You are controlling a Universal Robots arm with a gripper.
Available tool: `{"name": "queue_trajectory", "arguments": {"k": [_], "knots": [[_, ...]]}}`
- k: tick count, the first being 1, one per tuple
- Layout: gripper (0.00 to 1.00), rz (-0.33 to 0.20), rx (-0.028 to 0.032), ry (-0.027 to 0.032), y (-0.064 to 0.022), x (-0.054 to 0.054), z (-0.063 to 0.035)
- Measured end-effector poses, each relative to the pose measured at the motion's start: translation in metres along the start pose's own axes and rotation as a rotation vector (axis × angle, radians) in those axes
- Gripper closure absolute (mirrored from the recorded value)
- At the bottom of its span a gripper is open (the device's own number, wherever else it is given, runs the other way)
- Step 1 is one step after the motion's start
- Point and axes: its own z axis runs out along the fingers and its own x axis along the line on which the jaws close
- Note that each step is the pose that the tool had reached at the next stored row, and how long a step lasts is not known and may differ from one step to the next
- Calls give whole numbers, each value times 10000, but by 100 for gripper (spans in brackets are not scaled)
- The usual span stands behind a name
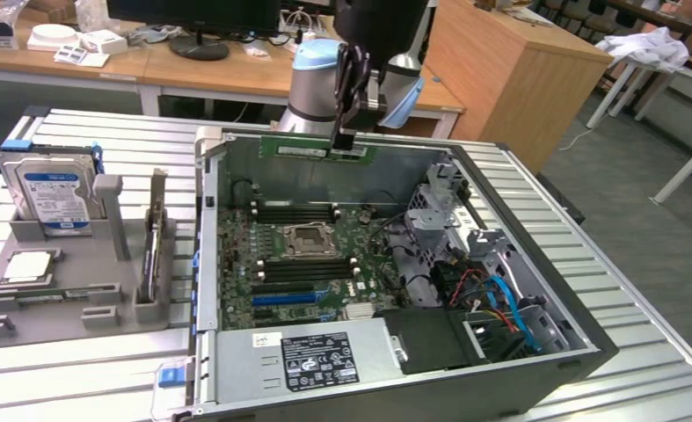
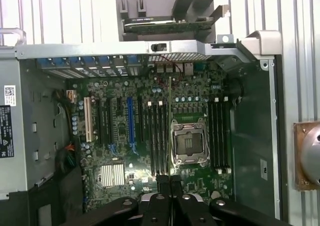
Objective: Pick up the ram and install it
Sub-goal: 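Pick up the ram and move it above insertion slot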
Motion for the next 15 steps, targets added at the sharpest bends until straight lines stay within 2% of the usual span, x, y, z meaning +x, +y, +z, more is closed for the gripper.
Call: {"name": "queue_trajectory", "arguments": {"k": [6,15], "knots": [[88,-10,1,3,-1,1,17],[88,-373,-32,7,-43,0,33]]}}
